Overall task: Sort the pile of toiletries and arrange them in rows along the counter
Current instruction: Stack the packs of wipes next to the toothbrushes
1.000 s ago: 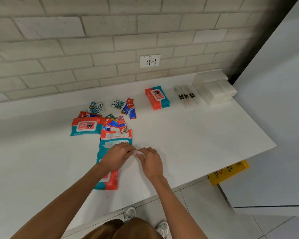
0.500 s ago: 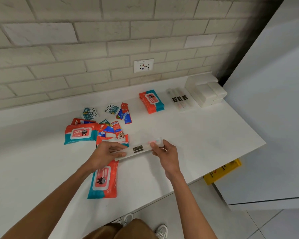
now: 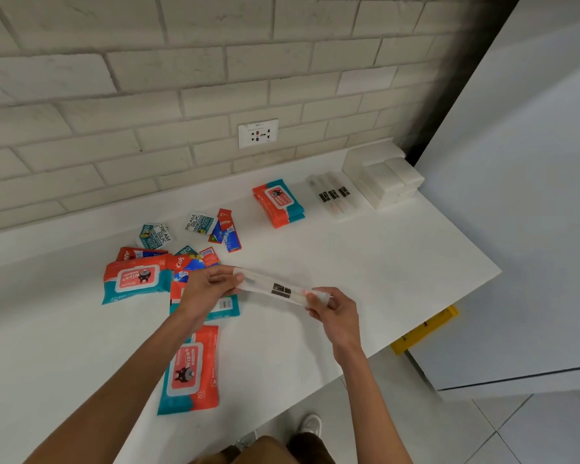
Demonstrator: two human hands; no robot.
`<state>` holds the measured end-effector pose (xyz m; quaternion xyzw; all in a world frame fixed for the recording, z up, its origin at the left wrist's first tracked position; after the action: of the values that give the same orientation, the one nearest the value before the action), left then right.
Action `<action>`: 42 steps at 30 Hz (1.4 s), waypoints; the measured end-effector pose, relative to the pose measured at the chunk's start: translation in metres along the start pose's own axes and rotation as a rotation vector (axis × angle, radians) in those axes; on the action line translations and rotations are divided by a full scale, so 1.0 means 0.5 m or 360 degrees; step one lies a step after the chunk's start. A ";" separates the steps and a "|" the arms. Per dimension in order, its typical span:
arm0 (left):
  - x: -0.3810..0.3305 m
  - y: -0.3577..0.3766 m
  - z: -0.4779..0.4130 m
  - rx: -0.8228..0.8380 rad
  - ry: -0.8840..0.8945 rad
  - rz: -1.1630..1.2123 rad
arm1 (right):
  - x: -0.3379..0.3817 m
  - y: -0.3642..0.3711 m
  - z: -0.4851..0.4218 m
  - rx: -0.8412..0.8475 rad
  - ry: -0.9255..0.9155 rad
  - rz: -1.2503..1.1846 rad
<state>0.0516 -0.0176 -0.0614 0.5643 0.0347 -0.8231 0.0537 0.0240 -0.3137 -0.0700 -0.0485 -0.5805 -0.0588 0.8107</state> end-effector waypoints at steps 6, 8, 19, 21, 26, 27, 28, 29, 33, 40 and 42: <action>-0.055 0.095 -0.106 -0.0079 0.0005 0.0132 | 0.018 -0.050 -0.055 0.0143 -0.0028 0.0457; -0.076 0.139 -0.144 -0.0073 0.0049 0.0108 | 0.029 -0.064 -0.084 0.0175 -0.0037 0.0525; -0.119 0.366 -0.328 -0.0165 0.0205 -0.0130 | 0.050 -0.159 -0.311 -0.0044 -0.0013 0.0409; -0.108 0.406 -0.341 -0.0186 0.0304 -0.0485 | 0.049 -0.170 -0.360 -0.0087 -0.0026 0.0449; -0.042 0.481 -0.354 -0.0101 0.0418 -0.1133 | 0.035 -0.170 -0.460 -0.0104 -0.0066 0.0616; -0.032 0.496 -0.356 -0.0060 0.0445 -0.1237 | 0.031 -0.170 -0.480 -0.0107 -0.0070 0.0638; -0.025 0.508 -0.354 -0.0027 0.0472 -0.1320 | 0.026 -0.169 -0.496 -0.0114 -0.0070 0.0655; -0.018 0.522 -0.356 -0.0006 0.0507 -0.1394 | 0.021 -0.168 -0.513 -0.0112 -0.0075 0.0662; 0.009 0.562 -0.373 0.0045 0.0643 -0.1571 | 0.021 -0.156 -0.548 -0.0070 -0.0188 0.0794; 0.049 0.579 -0.416 0.0049 0.0605 -0.1804 | 0.024 -0.161 -0.557 -0.0120 -0.0545 0.1190; 0.045 0.581 -0.427 0.0015 0.0599 -0.1790 | 0.007 -0.181 -0.556 -0.0257 -0.0737 0.1439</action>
<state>0.2782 -0.2816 -0.1585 0.5956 0.3337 -0.6111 -0.4005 0.2715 -0.4441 -0.1553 -0.3689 -0.6595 0.2651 0.5989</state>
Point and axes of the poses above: each hand's wrist, its own z-axis away from the middle knuckle, its own y-axis out of the palm, x = y × z, the point moved 4 cm from there along -z, towards the middle knuckle, and after that the axes turned 2 degrees about -z, right-handed, at the moved point
